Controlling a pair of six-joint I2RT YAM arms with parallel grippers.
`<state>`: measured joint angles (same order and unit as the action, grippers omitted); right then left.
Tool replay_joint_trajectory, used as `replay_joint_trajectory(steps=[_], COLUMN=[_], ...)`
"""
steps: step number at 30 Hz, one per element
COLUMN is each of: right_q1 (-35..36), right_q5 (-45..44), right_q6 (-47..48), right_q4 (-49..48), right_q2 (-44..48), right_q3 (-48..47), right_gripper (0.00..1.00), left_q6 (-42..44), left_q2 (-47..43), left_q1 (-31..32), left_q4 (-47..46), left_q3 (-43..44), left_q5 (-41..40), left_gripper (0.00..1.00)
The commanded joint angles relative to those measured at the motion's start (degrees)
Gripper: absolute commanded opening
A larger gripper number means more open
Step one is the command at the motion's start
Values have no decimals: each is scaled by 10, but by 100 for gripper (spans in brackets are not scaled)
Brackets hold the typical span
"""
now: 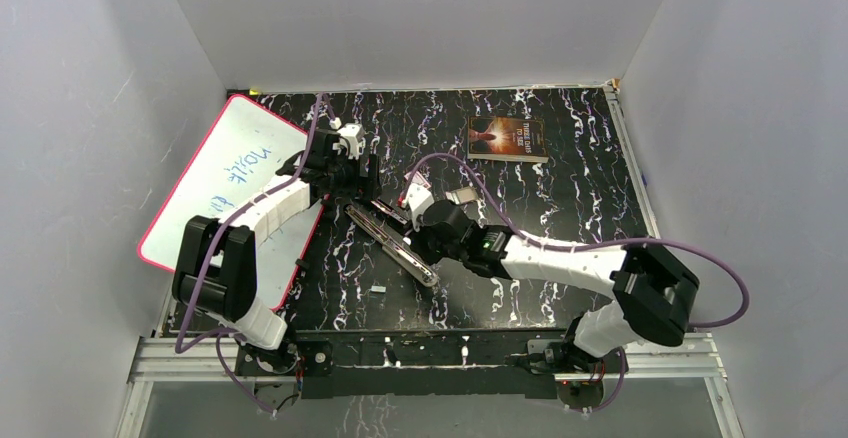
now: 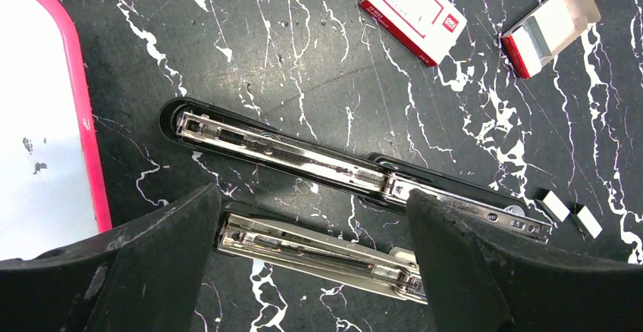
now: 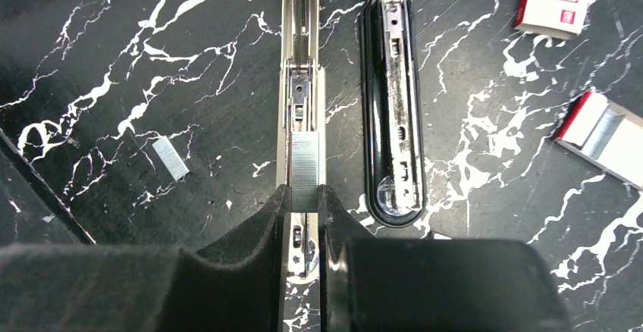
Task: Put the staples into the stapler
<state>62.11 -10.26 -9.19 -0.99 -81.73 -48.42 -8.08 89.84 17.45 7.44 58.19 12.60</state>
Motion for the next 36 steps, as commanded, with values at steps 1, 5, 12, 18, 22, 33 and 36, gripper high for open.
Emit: replay_joint_trajectory(steps=[1, 5, 12, 18, 22, 33, 36], right_q1=[0, 0, 1, 1, 1, 1, 1], right_q5=[7, 14, 23, 20, 21, 28, 30], right_q6=[-19, -15, -10, -9, -9, -7, -7], right_q4=[17, 25, 21, 27, 33, 38, 40], right_q2=[-30, -52, -74, -80, -82, -86, -89], right_q3=[-42, -56, -68, -68, -69, -70, -72], right_gripper=[0, 0, 0, 0, 0, 0, 0], left_q6=[5, 5, 6, 6, 7, 7, 7], left_q2=[-4, -2, -2, 0, -1, -2, -2], left_q1=[-2, -2, -2, -2, -2, -2, -2], left_q4=[9, 9, 10, 10, 10, 9, 10], left_q3=[20, 20, 21, 21, 21, 20, 20], left_q5=[3, 3, 1, 1, 2, 2, 2], left_gripper=[92, 92, 92, 92, 92, 92, 92])
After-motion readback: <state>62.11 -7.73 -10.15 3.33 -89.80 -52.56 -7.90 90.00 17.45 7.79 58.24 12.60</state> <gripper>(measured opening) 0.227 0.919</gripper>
